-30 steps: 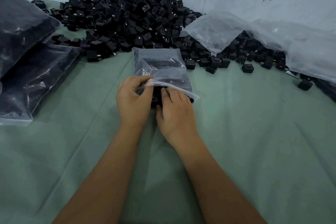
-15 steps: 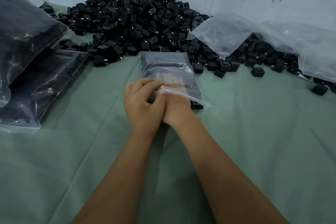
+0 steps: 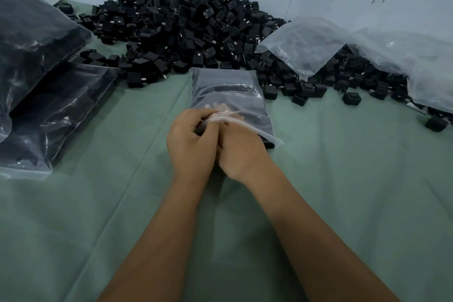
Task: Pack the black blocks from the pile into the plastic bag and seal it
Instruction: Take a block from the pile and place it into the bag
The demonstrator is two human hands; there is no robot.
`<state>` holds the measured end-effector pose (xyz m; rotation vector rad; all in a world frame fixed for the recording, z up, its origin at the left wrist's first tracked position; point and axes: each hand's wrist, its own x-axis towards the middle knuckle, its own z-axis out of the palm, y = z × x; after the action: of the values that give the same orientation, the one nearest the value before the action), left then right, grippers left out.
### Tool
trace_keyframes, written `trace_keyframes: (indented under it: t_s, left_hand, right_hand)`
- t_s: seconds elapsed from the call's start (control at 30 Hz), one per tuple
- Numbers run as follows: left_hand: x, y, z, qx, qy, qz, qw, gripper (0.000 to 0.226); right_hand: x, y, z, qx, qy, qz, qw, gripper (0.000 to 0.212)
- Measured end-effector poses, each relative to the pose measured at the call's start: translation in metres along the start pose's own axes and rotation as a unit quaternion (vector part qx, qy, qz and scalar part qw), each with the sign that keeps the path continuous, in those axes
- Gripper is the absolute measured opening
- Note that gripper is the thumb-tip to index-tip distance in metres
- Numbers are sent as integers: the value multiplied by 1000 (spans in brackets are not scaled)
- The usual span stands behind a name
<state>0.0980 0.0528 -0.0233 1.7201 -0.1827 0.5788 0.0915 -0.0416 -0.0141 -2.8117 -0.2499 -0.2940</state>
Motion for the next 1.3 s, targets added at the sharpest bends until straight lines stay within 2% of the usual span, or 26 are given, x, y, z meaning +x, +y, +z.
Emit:
trace_keyframes:
  t_s: [0.1, 0.17, 0.2, 0.23, 0.3, 0.4, 0.53, 0.57, 0.63, 0.67, 0.77, 0.9, 1.03, 1.13, 1.3]
  left_hand:
    - [2, -4, 2, 13, -8, -28, 999, 18]
    - [4, -6, 4, 23, -5, -41, 999, 14]
    - [4, -7, 5, 29, -3, -50, 998, 13]
    - [5, -8, 6, 36, -3, -60, 998, 12]
    - [6, -10, 7, 42, -6, -80, 996, 12]
    - [5, -12, 8, 35, -10, -108, 994, 13]
    - [6, -13, 9, 36, -16, -117, 992, 12]
    - [6, -13, 9, 35, -16, -119, 992, 11]
    - [7, -14, 10, 35, -14, -121, 992, 11]
    - [7, -14, 10, 36, -14, -122, 992, 11]
    - [7, -15, 11, 31, -17, -123, 992, 12]
    - [6, -15, 11, 31, -18, -126, 991, 12]
    - [6, -13, 10, 32, -24, -129, 991, 13]
    - [6, -10, 9, 23, -29, -138, 990, 13]
    - [3, -3, 5, 9, -36, -143, 989, 13]
  right_hand:
    - [-21, 12, -10, -30, 82, -96, 991, 30]
    - [-28, 27, -18, -34, 230, -161, 959, 22]
    - [-27, 37, -23, -34, 304, -167, 937, 23]
    - [-22, 51, -27, -18, 344, -141, 928, 26]
    - [-5, 84, -37, 70, 385, -2, 920, 30]
    - [21, 141, -49, 142, 361, 261, 884, 55]
    - [45, 182, -47, 282, 235, 407, 836, 88]
    - [50, 184, -44, 282, 188, 423, 840, 91]
    - [57, 181, -38, 214, 112, 429, 870, 86]
    - [57, 177, -35, 183, 114, 420, 881, 79]
    - [49, 172, -23, 193, 217, 349, 891, 52]
    - [29, 156, -14, 278, 287, 293, 869, 41]
    - [12, 127, -16, 329, 364, 291, 822, 40]
    - [-1, 110, -17, 327, 405, 293, 802, 32]
    - [-23, 78, -17, 379, 447, 283, 759, 46]
